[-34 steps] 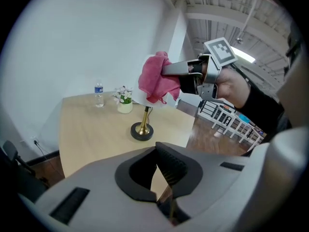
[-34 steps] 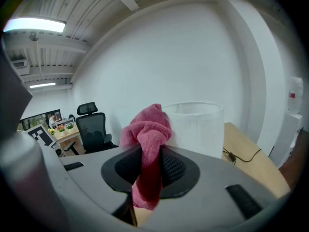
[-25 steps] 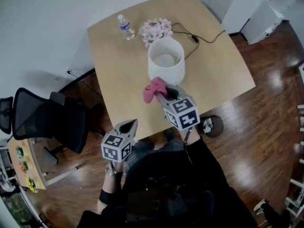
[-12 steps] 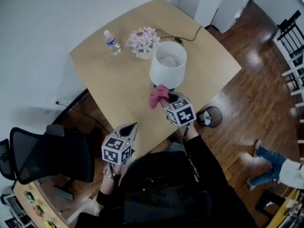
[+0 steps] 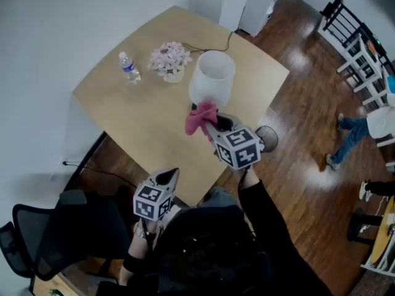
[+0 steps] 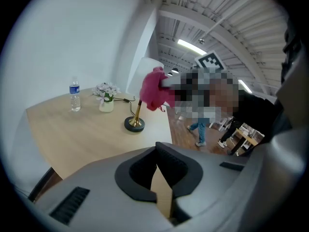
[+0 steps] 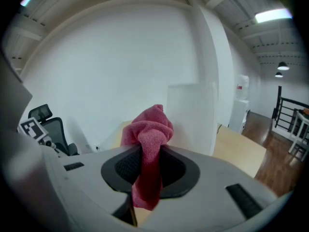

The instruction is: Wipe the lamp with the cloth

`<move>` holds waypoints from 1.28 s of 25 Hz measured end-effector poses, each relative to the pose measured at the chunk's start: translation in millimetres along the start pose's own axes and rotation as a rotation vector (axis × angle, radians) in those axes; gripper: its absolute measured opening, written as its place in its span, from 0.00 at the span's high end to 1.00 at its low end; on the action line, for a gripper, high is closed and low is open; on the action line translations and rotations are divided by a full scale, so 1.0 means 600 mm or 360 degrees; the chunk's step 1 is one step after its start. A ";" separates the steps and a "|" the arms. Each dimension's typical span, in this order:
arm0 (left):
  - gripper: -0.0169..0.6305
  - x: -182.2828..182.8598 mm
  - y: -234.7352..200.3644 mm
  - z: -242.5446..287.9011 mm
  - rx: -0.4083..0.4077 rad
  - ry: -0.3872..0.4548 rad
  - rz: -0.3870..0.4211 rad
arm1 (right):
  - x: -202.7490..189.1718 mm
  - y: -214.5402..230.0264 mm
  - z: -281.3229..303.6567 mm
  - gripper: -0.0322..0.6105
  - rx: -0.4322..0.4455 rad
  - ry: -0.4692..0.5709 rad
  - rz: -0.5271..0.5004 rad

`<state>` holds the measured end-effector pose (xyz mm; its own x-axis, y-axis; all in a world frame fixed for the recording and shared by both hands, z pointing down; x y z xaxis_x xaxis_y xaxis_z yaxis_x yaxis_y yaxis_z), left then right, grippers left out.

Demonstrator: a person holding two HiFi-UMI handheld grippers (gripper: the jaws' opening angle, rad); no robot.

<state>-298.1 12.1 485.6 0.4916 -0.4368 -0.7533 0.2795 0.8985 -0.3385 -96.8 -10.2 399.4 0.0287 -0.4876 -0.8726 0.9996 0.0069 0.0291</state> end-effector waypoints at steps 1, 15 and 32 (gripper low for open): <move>0.97 0.002 -0.001 -0.001 -0.0007 0.0001 0.0006 | 0.027 0.003 -0.009 0.83 -0.0022 0.0060 -0.0009; 0.97 0.072 -0.032 -0.027 0.0204 -0.0062 0.0071 | 0.040 0.047 0.058 0.83 0.0053 0.0162 0.0197; 0.97 0.086 -0.126 0.049 -0.0202 -0.0245 0.0197 | -0.076 0.027 0.138 0.83 -0.0184 -0.0130 0.0362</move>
<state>-269.2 -79.7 488.8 0.6386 -0.3158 -0.7018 0.1083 0.9397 -0.3244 -82.4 -60.1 480.4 0.2566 -0.5309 -0.8077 0.9619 0.2216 0.1600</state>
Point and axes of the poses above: the fingertips, and each gripper's own axes: z forward along the fingers, y to its right, x out of its top, the point moved 4 cm from there along -z, backward along the fingers, and after that the axes turned 4 degrees about -z, right-handed, at the moved point
